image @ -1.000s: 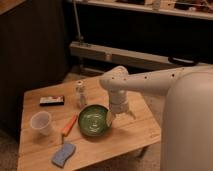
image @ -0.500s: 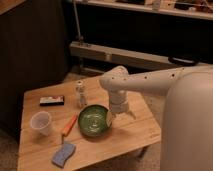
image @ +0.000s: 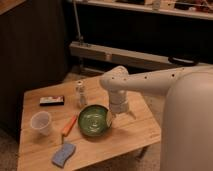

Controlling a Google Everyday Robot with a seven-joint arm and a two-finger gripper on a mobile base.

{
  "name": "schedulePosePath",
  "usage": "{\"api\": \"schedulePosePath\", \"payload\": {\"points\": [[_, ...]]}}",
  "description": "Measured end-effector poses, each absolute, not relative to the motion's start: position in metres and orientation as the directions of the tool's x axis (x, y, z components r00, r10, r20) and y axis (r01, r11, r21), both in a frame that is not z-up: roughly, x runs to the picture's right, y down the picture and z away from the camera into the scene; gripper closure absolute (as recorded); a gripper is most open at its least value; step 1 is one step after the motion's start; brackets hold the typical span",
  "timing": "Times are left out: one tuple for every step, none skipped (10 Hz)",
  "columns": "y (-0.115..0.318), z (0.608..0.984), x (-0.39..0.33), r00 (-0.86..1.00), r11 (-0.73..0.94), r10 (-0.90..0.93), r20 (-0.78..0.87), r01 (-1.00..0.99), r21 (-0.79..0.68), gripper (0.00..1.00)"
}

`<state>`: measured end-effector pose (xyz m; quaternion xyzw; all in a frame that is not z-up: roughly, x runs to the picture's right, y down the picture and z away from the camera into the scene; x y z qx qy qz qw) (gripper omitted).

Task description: Knock the bottle over

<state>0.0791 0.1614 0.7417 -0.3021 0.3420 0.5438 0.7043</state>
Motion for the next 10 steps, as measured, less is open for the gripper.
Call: {"api": "schedulePosePath", "payload": {"points": [[0.161,0.742,0.079,0.175,0.227,0.56,-0.81,-0.972,-0.053,0.2],[0.156,0.742,0.078,0.176,0.227,0.575,-0.799,-0.973,-0.05,0.2],[0.136,0.743,0.074,0.179,0.223,0.617,-0.766,-0.974,-0.048,0.2],[0.117,0.744,0.071,0.193,0.23,0.646,-0.738,-0.972,-0.052,0.21],[0.095,0.744,0.062,0.21,0.237,0.673,-0.71,-0.97,-0.062,0.25],[0.066,0.744,0.041,0.233,0.242,0.704,-0.671,-0.967,-0.082,0.37],[0.041,0.745,0.019,0.26,0.248,0.733,-0.629,-0.963,-0.109,0.47],[0.018,0.744,0.01,0.277,0.24,0.761,-0.587,-0.96,-0.141,0.56],[-0.009,0.741,0.001,0.296,0.214,0.796,-0.528,-0.954,-0.211,0.67],[-0.026,0.738,-0.006,0.313,0.179,0.823,-0.474,-0.935,-0.308,0.77]]}}
